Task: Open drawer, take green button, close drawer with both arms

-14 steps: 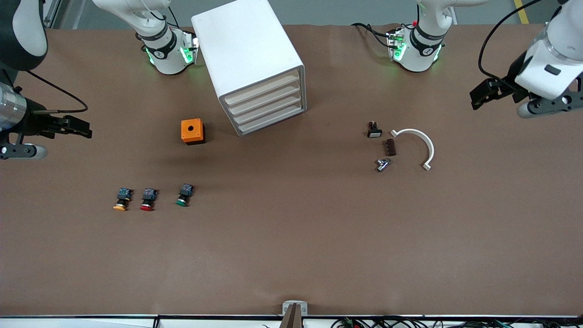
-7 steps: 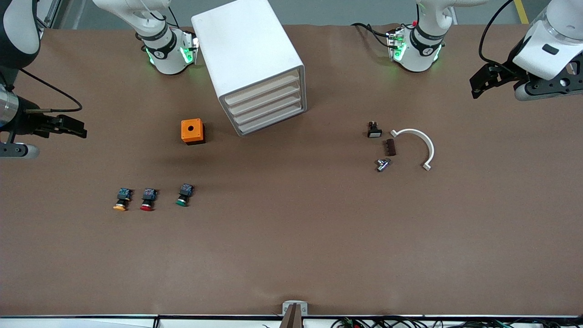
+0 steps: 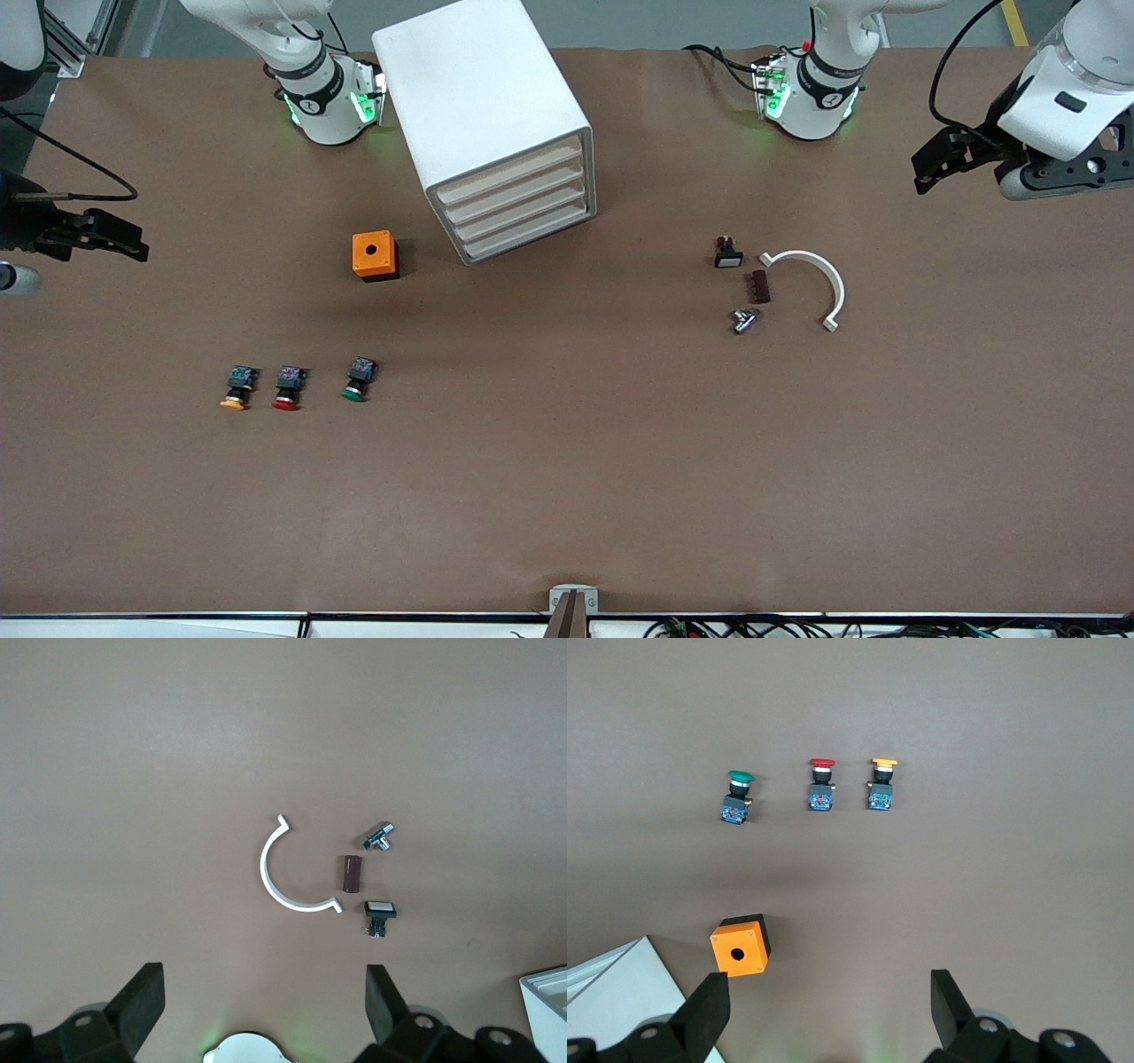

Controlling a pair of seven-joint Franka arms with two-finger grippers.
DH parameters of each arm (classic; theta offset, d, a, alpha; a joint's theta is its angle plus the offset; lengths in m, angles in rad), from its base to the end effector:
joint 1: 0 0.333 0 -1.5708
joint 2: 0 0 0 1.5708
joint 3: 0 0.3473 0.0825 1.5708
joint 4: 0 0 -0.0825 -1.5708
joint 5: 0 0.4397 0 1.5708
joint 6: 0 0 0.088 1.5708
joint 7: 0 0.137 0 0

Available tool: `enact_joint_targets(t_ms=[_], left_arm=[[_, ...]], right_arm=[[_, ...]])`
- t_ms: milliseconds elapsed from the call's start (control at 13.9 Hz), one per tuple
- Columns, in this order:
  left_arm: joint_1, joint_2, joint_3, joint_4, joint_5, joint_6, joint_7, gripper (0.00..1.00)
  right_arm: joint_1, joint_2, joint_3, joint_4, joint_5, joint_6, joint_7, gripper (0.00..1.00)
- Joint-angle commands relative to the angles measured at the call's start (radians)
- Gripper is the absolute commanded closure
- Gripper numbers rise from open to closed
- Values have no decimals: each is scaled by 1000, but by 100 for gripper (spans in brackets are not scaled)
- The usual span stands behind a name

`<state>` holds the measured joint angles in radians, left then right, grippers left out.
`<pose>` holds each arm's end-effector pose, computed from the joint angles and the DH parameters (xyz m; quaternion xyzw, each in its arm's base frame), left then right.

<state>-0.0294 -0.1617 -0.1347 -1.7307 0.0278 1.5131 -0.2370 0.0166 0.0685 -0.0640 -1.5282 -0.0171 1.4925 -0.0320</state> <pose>0.5381 -0.0907 0.6299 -0.9986 -0.0380 0.0232 0.0299 0.6202 -0.0306 0.5996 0.9986 -0.0080 -0.0524 0.0087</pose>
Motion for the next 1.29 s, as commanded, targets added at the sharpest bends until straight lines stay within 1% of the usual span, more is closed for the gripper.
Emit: enact_joint_targets(t_ms=[0, 144, 215, 431, 502, 718, 933, 1220], left_arm=[[5, -15, 3, -13, -16, 13, 21, 0], [5, -21, 4, -24, -16, 13, 22, 0], [5, -21, 3, -24, -16, 13, 22, 0], [5, -28, 3, -26, -16, 13, 22, 0], [5, -30, 3, -32, -16, 13, 22, 0], [6, -32, 4, -29, -16, 22, 33, 0], [19, 7, 30, 31, -23, 27, 99, 0], [19, 68, 33, 115, -20, 24, 99, 0]], right_arm=[[-20, -55, 7, -24, 20, -6, 17, 0], [-26, -72, 9, -30, 22, -8, 17, 0], [-24, -90, 9, -56, 28, 0, 17, 0], [-23, -179, 10, -189, 32, 87, 17, 0], [-24, -190, 10, -207, 32, 95, 17, 0], [-24, -193, 10, -207, 37, 97, 55, 0], [-23, -191, 12, -204, 39, 103, 78, 0], [-26, -191, 9, -202, 45, 121, 64, 0]])
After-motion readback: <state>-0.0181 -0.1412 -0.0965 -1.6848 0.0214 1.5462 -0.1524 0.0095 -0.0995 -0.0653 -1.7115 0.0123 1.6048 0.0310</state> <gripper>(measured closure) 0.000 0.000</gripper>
